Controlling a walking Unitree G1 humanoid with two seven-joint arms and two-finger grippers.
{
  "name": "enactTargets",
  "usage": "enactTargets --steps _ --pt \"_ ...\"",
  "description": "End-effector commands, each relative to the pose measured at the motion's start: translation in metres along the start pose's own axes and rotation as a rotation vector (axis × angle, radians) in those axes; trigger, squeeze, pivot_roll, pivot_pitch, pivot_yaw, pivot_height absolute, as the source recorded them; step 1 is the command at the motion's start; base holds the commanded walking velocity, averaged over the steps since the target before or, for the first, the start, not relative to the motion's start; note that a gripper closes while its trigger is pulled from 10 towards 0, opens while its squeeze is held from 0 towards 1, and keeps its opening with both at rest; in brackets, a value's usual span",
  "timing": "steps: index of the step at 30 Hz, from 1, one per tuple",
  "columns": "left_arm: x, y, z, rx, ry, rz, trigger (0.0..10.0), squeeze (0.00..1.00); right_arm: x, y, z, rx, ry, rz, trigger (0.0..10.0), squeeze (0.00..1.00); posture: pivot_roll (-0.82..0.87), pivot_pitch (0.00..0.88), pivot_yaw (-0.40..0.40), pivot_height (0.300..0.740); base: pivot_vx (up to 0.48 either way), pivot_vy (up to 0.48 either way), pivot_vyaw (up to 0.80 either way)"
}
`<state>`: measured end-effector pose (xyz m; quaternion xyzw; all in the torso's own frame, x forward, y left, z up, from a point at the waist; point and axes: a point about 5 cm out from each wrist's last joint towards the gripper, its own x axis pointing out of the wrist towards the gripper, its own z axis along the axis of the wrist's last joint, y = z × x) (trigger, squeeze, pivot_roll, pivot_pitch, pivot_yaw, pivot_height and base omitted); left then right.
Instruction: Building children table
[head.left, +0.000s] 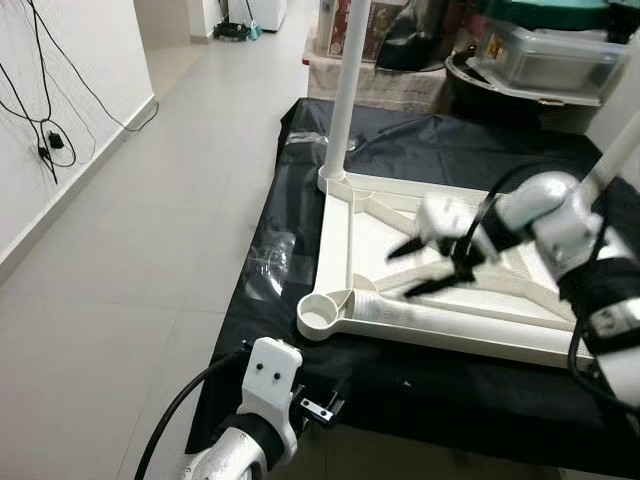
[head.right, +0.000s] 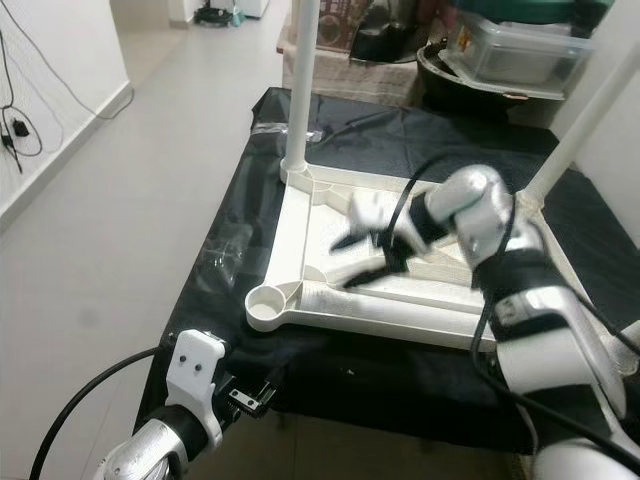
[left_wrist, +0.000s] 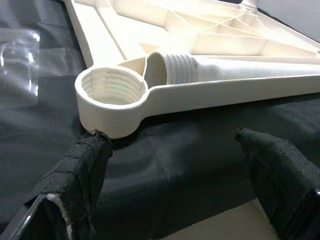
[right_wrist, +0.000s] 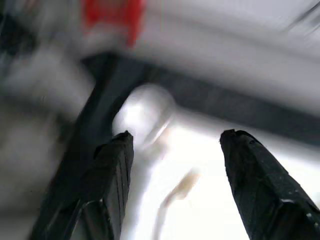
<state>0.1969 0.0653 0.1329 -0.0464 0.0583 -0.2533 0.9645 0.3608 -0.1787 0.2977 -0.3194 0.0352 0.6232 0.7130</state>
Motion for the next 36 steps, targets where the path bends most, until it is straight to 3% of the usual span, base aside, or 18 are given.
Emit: enactTargets --steps 1,2,3,6,8,10,12,13,15,17,20,31,34,36 --pt "0.003 0.004 0.0 0.012 -0.014 0.005 10.0 0.0 0.002 -0.01 0.0 0.037 -0.126 -0.198 10.0 0.0 0.01 0.0 -0.093 0.74 0.0 0.0 0.0" --pt "0.003 0.004 0.0 0.012 -0.014 0.005 10.0 0.0 0.002 -0.01 0.0 0.037 -0.126 -0.198 10.0 0.0 0.01 0.0 -0.093 0.74 0.0 0.0 0.0" --pt "0.004 0.006 0.001 0.015 -0.021 0.01 10.0 0.0 0.003 -0.014 0.001 0.042 -0.162 -0.272 10.0 0.0 0.01 0.0 -0.093 0.74 0.0 0.0 0.0" --pt "0.007 0.015 0.002 0.052 -0.034 0.045 10.0 0.0 0.011 -0.029 -0.018 0.288 -0.278 -0.698 10.0 0.0 0.02 0.0 -0.087 0.74 0.0 0.0 0.0" --pt "0.007 0.015 0.002 0.052 -0.036 0.047 10.0 0.0 0.011 -0.029 -0.018 0.302 -0.287 -0.712 10.0 0.0 0.02 0.0 -0.087 0.74 0.0 0.0 0.0" --pt "0.008 0.023 0.005 0.022 -0.053 0.097 10.0 0.0 0.017 -0.019 -0.037 0.451 -0.395 -0.89 10.0 0.0 0.02 0.0 -0.076 0.74 0.0 0.0 0.0" --pt "0.008 0.026 0.006 0.013 -0.058 0.11 10.0 0.0 0.018 -0.015 -0.042 0.502 -0.421 -0.939 10.0 0.0 0.02 0.0 -0.076 0.74 0.0 0.0 0.0" --pt "0.01 0.035 0.011 0.0 -0.075 0.144 10.0 0.0 0.025 -0.004 -0.05 0.539 -0.437 -1.006 10.0 0.0 0.03 0.0 -0.074 0.74 0.0 0.0 0.0" --pt "0.013 0.047 0.018 -0.009 -0.1 0.187 10.0 0.0 0.035 0.01 -0.056 0.559 -0.453 -1.082 10.0 0.0 0.04 0.0 -0.074 0.74 0.0 -0.131 0.0" --pt "0.014 0.051 0.021 -0.009 -0.109 0.201 10.0 0.0 0.038 0.015 -0.057 0.565 -0.461 -1.111 10.0 0.0 0.04 0.0 -0.074 0.74 0.0 -0.262 0.0" --pt "0.015 0.066 0.031 -0.02 -0.14 0.213 10.0 0.0 0.044 0.025 -0.061 0.617 -0.487 -1.28 10.0 0.0 0.05 0.0 -0.074 0.74 0.0 0.0 -0.2" --pt "0.019 0.082 0.042 -0.004 -0.164 0.251 10.0 0.0 0.061 0.026 -0.045 0.58 -0.441 -1.3 10.0 0.0 0.05 0.0 -0.075 0.74 0.0 0.0 -0.73" --pt "0.021 0.082 0.044 -0.022 -0.162 0.238 10.0 0.0 0.061 0.026 -0.043 0.577 -0.441 -1.302 10.0 0.0 0.05 0.0 -0.077 0.74 0.0 0.0 -0.52" --pt "0.027 0.078 0.051 -0.036 -0.155 0.151 10.0 0.0 0.062 0.029 -0.04 0.583 -0.441 -1.315 10.0 0.0 0.05 0.0 -0.077 0.74 0.0 0.0 0.0"
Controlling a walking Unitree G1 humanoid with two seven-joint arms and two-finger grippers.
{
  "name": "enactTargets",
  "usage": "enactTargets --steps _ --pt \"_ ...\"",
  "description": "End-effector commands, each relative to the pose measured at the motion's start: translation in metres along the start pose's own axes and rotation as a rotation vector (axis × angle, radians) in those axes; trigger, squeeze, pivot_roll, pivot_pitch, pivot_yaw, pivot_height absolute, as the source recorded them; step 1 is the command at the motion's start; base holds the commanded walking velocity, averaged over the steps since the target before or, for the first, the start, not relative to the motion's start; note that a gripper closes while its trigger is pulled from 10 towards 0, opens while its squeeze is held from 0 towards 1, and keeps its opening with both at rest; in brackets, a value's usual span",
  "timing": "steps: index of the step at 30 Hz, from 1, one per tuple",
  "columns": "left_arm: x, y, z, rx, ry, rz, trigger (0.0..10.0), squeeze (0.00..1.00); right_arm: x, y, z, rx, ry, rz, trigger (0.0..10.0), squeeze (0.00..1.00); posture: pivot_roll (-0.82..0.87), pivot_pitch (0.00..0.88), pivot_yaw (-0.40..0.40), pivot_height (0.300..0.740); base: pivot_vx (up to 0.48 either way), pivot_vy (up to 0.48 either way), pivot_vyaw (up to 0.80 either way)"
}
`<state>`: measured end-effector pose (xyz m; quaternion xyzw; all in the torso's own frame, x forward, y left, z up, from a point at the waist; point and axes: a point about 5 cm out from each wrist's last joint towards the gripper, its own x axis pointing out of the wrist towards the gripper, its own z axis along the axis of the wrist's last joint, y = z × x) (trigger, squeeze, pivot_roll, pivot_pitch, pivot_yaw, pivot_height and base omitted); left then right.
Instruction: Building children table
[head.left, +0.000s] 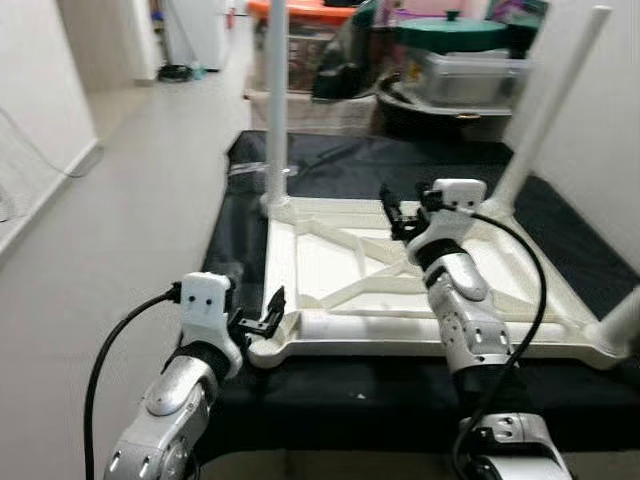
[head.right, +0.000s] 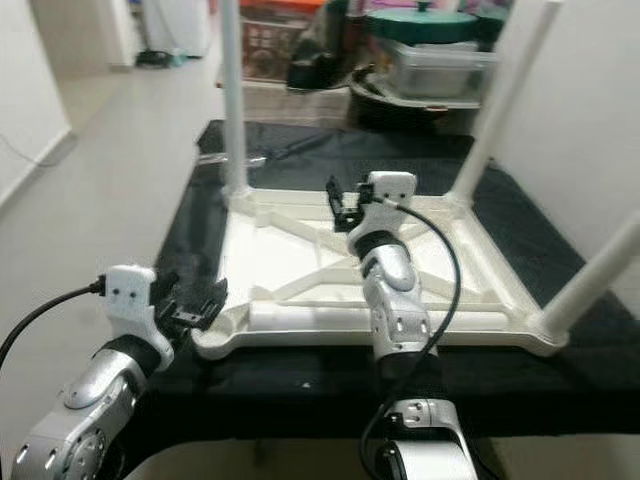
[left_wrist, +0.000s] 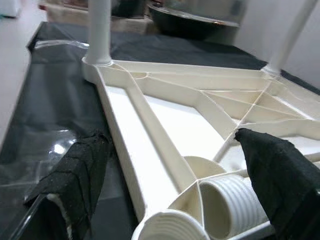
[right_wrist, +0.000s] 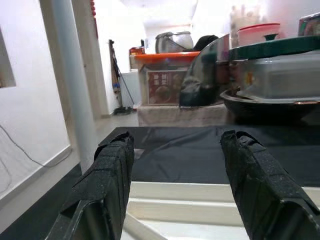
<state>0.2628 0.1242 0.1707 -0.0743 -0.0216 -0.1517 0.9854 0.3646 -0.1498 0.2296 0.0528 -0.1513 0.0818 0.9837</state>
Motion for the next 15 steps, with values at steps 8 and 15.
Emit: enactTargets --steps 8,15 --pt "0.022 0.0 0.0 0.025 0.078 -0.1 10.0 0.0 -0.008 0.008 -0.006 -0.006 0.034 -0.064 10.0 0.0 0.05 0.0 -0.06 0.74 0.0 0.0 0.0" --pt "0.048 0.002 -0.001 -0.029 0.169 -0.085 10.0 0.0 -0.011 0.004 -0.011 -0.017 0.07 -0.128 10.0 0.0 0.06 0.0 -0.049 0.74 0.0 0.0 0.0"
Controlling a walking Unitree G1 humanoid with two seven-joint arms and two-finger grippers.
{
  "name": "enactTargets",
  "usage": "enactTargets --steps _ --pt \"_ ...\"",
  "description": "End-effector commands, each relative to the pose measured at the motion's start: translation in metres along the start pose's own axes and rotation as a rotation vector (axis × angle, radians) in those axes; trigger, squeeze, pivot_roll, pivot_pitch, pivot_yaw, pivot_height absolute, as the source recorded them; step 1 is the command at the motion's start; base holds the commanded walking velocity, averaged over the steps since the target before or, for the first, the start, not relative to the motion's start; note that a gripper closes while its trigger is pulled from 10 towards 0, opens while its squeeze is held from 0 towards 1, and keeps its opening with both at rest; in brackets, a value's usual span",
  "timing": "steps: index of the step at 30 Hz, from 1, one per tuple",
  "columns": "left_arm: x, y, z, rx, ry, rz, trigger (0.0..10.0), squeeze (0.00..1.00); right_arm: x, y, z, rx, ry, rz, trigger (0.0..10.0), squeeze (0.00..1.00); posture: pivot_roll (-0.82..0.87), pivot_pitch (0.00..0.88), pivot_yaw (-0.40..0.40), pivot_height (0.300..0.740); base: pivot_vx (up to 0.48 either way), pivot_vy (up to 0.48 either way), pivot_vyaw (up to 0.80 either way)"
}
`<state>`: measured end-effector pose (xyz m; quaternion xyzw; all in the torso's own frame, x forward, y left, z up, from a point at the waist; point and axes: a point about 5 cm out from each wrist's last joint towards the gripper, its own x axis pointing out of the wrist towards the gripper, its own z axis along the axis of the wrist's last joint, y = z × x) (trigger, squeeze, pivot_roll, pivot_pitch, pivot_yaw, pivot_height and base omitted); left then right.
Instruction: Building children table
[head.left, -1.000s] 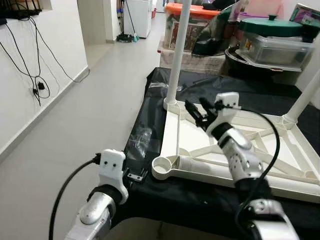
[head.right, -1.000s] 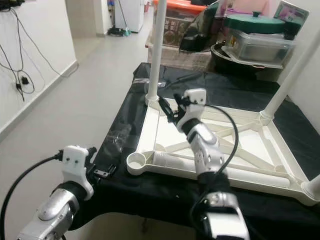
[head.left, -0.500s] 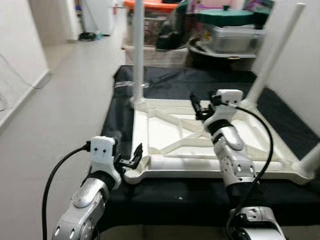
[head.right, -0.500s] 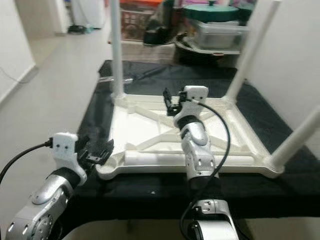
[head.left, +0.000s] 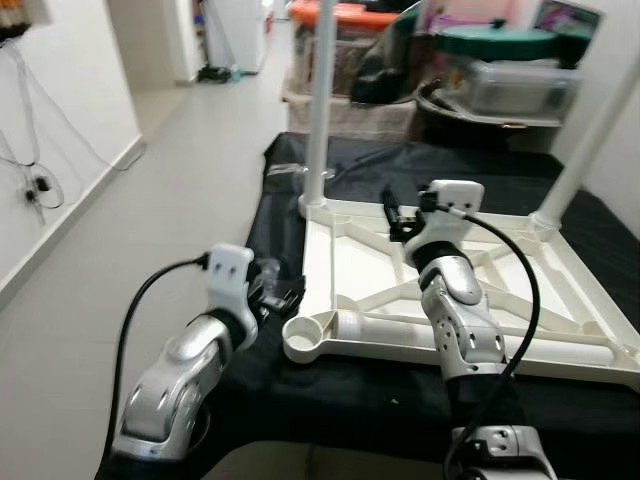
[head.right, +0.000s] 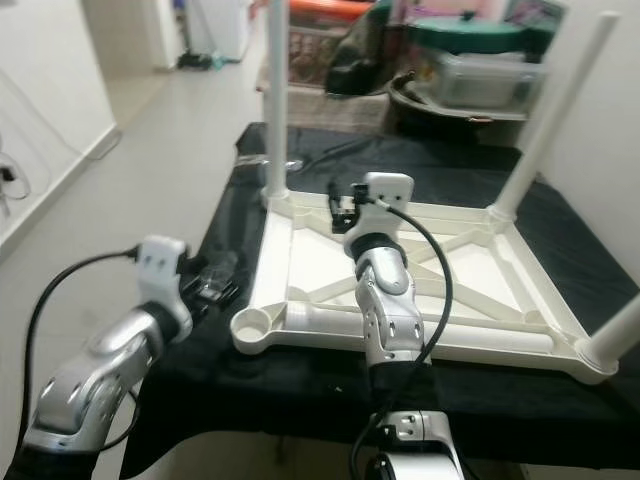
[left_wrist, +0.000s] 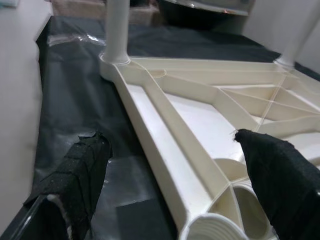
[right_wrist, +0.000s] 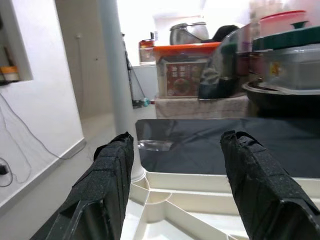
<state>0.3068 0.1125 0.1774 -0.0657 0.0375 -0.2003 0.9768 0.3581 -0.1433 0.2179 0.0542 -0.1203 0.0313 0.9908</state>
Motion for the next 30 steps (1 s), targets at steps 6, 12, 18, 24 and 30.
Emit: enactTargets --steps 6,12,18,24,30 --pt "0.027 -0.016 -0.005 -0.069 0.128 -0.123 10.0 0.0 0.002 -0.02 -0.002 -0.067 0.077 -0.15 10.0 0.0 0.07 0.0 -0.017 0.74 0.0 0.0 0.0" --pt "0.033 -0.04 -0.017 -0.078 0.218 -0.319 10.0 0.0 -0.003 -0.034 0.004 -0.062 0.068 -0.203 10.0 0.0 0.06 0.014 0.019 0.74 0.0 0.0 0.0" --pt "0.033 -0.029 -0.003 -0.064 0.083 -0.173 10.0 0.0 -0.013 -0.019 0.005 -0.078 0.031 -0.093 10.0 0.0 0.05 0.022 0.02 0.74 0.0 0.0 -0.49" --pt "0.025 -0.014 0.001 -0.085 0.03 -0.04 10.0 0.0 -0.013 -0.013 0.007 -0.088 0.013 -0.076 10.0 0.0 0.06 0.005 0.001 0.74 0.0 -0.24 -0.39" --pt "0.01 0.009 -0.002 -0.036 0.016 0.079 10.0 0.0 -0.008 -0.005 0.011 -0.076 -0.009 -0.039 10.0 0.0 0.06 0.0 -0.021 0.74 0.0 -0.48 0.0"
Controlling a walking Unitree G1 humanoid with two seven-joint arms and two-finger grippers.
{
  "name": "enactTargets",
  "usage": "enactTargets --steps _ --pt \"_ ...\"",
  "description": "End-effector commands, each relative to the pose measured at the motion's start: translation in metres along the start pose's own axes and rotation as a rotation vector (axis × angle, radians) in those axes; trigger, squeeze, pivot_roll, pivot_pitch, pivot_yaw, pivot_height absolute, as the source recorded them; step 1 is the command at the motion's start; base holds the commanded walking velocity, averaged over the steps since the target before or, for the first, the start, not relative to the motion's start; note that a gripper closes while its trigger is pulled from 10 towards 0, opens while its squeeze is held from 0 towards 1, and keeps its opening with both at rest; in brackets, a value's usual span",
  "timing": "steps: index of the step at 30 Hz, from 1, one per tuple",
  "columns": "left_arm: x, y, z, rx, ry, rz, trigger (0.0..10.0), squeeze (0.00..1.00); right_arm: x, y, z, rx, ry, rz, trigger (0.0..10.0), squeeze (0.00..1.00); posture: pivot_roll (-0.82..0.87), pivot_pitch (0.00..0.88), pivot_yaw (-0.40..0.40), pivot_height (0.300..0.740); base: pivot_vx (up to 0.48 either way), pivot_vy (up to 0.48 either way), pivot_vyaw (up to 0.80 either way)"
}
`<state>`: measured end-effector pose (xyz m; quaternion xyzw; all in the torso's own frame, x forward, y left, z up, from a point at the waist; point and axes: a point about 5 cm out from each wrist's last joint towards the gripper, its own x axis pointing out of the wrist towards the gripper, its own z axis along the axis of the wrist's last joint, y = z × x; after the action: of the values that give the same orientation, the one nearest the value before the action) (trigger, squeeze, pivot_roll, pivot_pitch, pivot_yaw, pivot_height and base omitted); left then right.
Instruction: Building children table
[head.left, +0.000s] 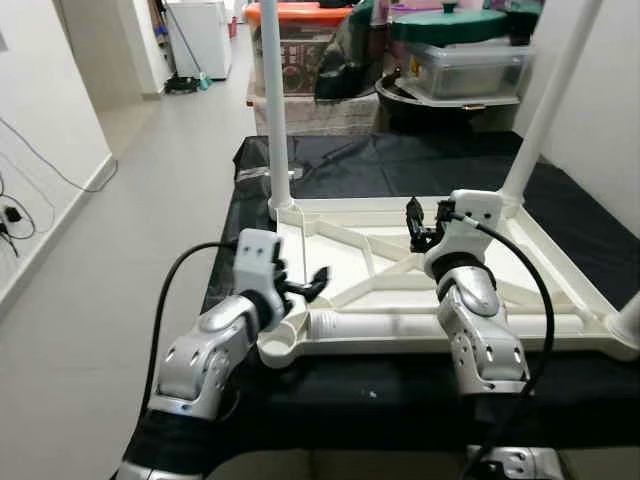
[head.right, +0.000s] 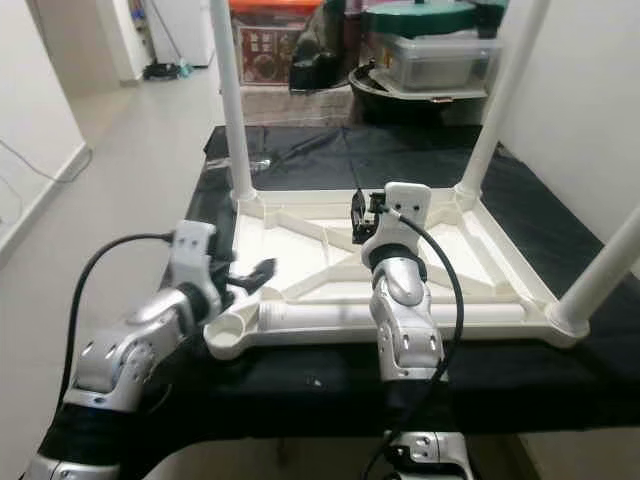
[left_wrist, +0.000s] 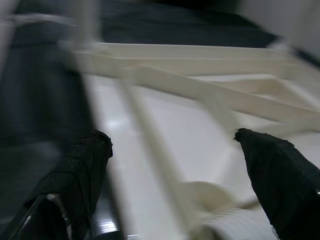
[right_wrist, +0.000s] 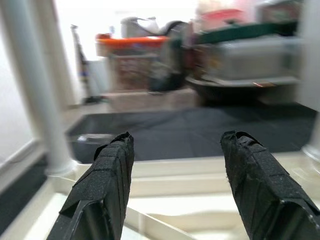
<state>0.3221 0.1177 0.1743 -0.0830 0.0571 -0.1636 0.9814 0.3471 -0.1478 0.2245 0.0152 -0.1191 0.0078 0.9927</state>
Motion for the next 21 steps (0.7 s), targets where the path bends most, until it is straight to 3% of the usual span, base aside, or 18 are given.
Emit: enactTargets --steps 1,5,17,21 --pt "-0.002 -0.002 -0.001 0.007 -0.01 0.004 10.0 0.0 0.002 -0.002 0.001 0.007 -0.012 -0.002 10.0 0.0 0.06 0.0 -0.021 0.74 0.0 -0.48 0.0" --pt "-0.005 0.005 -0.001 0.009 -0.019 0.047 10.0 0.0 0.005 -0.001 0.003 0.011 -0.013 0.012 10.0 0.0 0.05 0.0 -0.03 0.74 0.0 -0.441 0.0" --pt "-0.015 0.019 -0.001 -0.019 0.016 0.119 10.0 0.0 0.004 0.002 0.0 0.021 0.012 0.037 10.0 0.0 0.05 0.0 -0.027 0.74 0.0 0.0 0.0" --pt "-0.034 0.037 -0.011 -0.045 0.195 0.113 10.0 0.0 0.002 0.001 -0.003 0.02 0.029 0.041 10.0 0.0 0.06 0.0 -0.027 0.74 0.0 0.0 0.0"
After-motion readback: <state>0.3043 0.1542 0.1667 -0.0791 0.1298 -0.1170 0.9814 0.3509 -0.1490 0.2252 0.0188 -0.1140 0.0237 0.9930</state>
